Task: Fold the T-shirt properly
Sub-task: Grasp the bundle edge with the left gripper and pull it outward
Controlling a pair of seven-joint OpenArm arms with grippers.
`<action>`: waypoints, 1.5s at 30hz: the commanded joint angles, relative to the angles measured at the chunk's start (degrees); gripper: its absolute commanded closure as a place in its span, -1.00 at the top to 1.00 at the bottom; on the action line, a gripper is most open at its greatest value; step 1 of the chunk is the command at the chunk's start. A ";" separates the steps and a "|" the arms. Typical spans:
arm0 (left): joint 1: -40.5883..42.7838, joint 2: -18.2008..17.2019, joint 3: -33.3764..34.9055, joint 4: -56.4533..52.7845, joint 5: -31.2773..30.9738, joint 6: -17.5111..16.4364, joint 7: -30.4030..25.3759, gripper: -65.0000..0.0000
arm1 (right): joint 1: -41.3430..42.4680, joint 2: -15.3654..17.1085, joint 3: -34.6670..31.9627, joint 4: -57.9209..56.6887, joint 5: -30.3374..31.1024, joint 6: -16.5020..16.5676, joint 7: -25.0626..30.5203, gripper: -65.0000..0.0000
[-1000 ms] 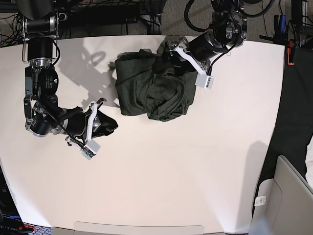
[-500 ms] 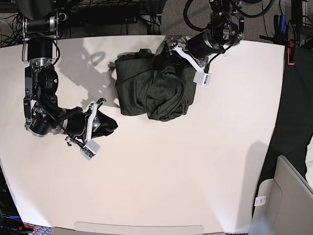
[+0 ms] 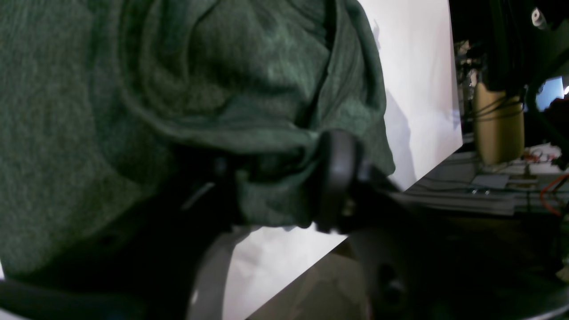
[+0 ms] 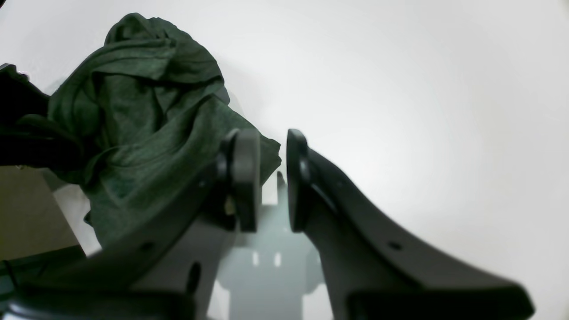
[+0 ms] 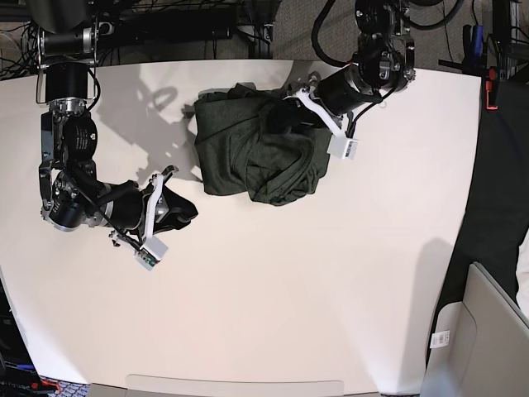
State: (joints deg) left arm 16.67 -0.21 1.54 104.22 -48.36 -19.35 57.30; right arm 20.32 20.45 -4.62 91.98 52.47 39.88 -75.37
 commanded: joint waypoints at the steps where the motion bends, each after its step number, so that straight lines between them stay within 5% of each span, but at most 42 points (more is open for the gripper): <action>1: -0.36 -0.01 -0.09 0.79 -1.27 -1.35 -0.90 -0.56 | 1.44 0.70 0.53 0.89 0.94 0.12 1.13 -0.66; 4: -0.36 -0.01 -0.09 0.79 -1.27 -1.52 -0.46 -0.79 | 1.44 0.70 0.53 0.89 0.94 0.12 1.13 -0.66; 11: -0.09 -2.56 -0.27 1.14 -1.36 -1.70 -0.90 -0.94 | 1.44 0.70 0.53 0.89 0.94 0.12 1.13 -0.66; 45: 3.51 -3.18 -16.97 3.95 -4.17 -1.52 -0.29 -0.95 | 1.79 0.17 0.10 0.72 -1.43 0.12 1.22 -0.66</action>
State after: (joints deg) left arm 20.05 -3.18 -15.33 107.48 -51.64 -20.58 57.71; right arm 20.38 20.12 -4.78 91.96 50.09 39.86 -75.35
